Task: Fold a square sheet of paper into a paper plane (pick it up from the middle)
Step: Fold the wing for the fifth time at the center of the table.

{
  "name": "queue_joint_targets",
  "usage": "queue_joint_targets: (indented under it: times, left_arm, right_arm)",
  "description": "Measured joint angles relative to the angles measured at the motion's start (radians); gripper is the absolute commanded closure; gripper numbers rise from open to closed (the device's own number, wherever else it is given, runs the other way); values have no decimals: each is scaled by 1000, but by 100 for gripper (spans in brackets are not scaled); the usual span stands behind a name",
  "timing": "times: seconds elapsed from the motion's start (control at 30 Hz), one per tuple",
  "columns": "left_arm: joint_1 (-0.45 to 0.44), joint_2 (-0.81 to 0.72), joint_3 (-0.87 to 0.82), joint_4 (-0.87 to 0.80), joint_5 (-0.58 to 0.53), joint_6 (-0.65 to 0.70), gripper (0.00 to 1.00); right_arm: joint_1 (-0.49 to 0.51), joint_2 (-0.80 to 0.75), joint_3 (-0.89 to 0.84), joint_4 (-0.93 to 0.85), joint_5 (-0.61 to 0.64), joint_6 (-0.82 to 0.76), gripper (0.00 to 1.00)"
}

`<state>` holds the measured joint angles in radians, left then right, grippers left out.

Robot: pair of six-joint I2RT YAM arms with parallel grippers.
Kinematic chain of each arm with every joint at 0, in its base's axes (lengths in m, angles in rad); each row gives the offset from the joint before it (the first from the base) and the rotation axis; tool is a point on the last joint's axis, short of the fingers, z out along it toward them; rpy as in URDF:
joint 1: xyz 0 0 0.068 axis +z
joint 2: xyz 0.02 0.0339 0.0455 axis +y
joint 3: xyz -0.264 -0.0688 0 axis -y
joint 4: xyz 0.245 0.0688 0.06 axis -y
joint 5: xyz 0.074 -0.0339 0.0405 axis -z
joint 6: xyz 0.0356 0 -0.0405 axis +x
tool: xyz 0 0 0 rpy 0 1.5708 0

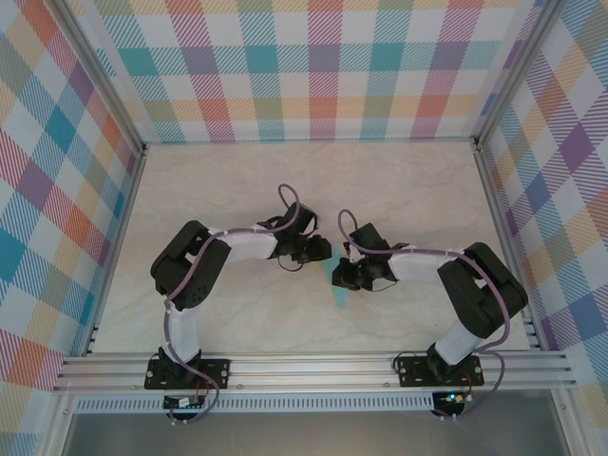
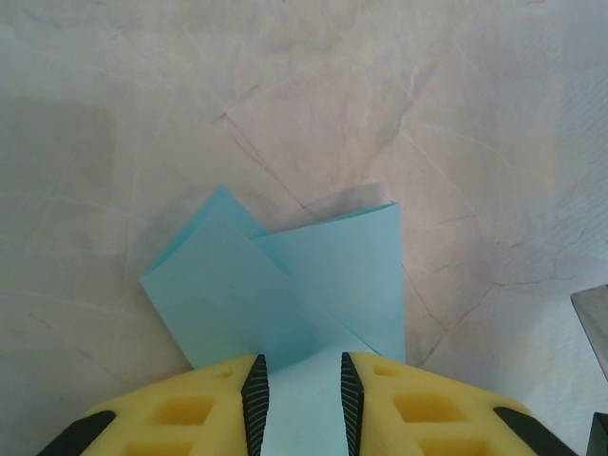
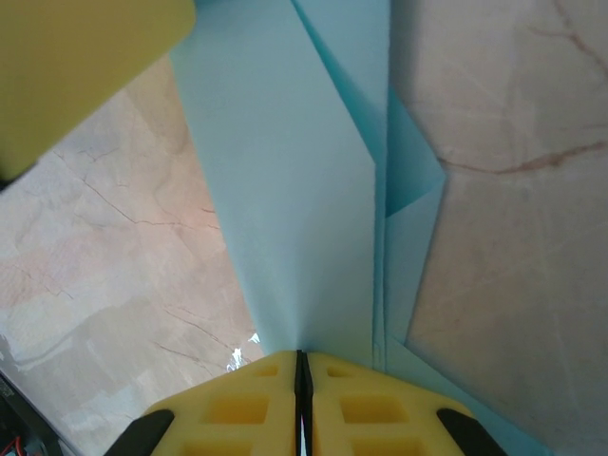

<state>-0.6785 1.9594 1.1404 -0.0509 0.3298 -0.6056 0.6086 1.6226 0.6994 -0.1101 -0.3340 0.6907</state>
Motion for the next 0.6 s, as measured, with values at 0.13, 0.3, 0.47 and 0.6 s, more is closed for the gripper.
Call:
queue_joint_targets:
  times: [0.13, 0.3, 0.47, 0.6]
  left_arm:
    - [0, 16, 30, -24, 2, 1, 70]
    - [8, 31, 60, -42, 9, 12, 69]
    - [38, 42, 77, -45, 9, 27, 68]
    - [55, 42, 86, -48, 5, 35, 67]
  right_arm:
    - [0, 4, 0, 8, -3, -2, 90]
    - [0, 5, -5, 17, -8, -19, 90]
    - [-4, 5, -9, 21, -17, -35, 90]
    - [-6, 6, -10, 23, -24, -66, 90]
